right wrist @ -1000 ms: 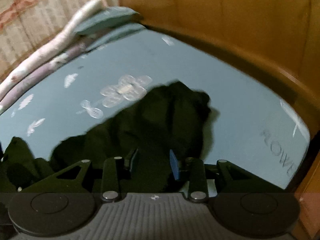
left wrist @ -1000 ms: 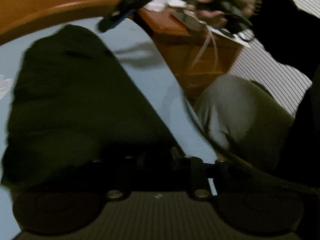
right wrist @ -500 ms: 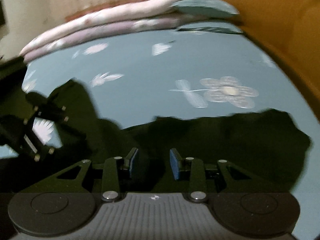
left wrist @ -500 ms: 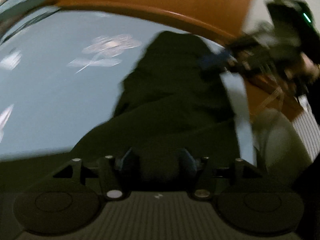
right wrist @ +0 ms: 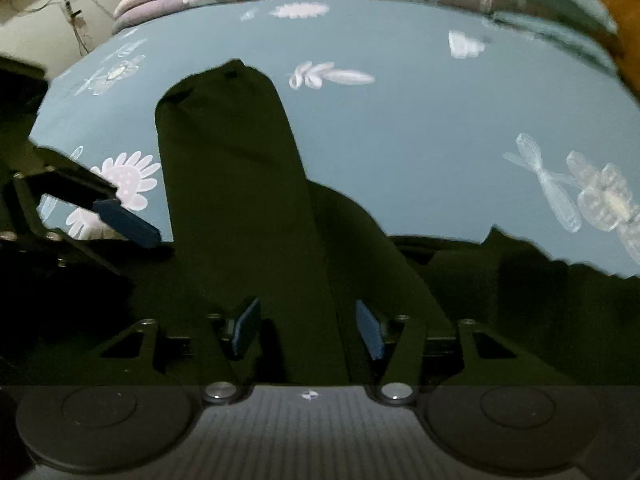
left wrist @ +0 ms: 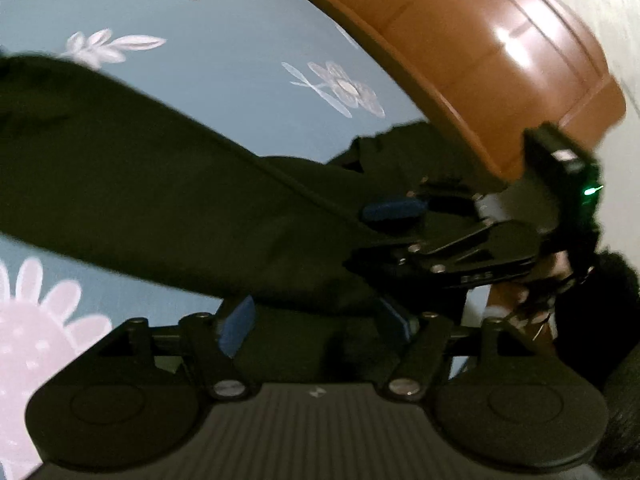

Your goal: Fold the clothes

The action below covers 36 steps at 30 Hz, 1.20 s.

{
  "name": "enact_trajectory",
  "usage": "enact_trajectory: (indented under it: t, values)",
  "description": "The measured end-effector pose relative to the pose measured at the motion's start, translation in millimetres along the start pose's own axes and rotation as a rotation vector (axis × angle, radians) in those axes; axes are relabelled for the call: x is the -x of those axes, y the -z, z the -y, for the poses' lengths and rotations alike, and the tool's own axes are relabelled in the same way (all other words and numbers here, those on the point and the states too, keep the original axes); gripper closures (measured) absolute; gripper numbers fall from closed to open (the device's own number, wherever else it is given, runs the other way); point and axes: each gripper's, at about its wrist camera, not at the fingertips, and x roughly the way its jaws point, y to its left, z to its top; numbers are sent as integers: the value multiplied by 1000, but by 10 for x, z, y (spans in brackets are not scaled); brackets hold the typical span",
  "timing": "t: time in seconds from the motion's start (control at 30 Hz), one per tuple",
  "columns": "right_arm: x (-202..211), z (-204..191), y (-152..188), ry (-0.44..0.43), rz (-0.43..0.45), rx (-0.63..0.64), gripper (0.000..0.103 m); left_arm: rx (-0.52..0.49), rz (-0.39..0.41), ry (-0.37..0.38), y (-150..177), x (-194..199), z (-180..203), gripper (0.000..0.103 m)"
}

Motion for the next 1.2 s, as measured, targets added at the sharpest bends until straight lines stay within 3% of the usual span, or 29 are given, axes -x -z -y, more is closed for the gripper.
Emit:
enact_trajectory:
  t: [0.07, 0.1, 0.13, 0.17, 0.47, 0.67, 0.83, 0.97, 1.0, 1.03, 1.1, 1.2]
  values:
    - [-72, 39, -6, -25, -22, -30, 48, 52, 19, 17, 28, 18, -57, 33]
    - [-96, 55, -11, -36, -31, -41, 60, 76, 27, 29, 40, 25, -80, 33]
    - [-100, 64, -16, -47, -35, -49, 85, 94, 32, 43, 49, 32, -96, 33]
    - [-88, 69, -21, -55, -33, -59, 96, 106, 36, 56, 53, 34, -106, 32]
    - [331, 24, -27, -210, 81, -155, 96, 242, 37, 220, -30, -132, -173, 30]
    - [425, -179, 13, -289, 59, -105, 96, 373, 48, 310, -145, -273, -273, 29]
    - [368, -374, 72, -341, 21, -59, 96, 428, 16, 302, -215, -426, -303, 29]
    - [357, -480, 154, -346, -1, -31, 96, 407, -33, 238, -208, -519, -263, 33]
    - [355, -495, 165, -344, -3, -27, 96, 397, -42, 217, -197, -531, -254, 38]
    - [356, -508, 170, -340, -3, -19, 96, 386, -47, 197, -184, -537, -249, 51]
    - [379, -534, 169, -327, 0, -5, 95, 372, -59, 140, -157, -556, -248, 87]
    - [415, -564, 222, -295, -1, 12, 92, 346, -50, 92, -100, -536, -255, 96]
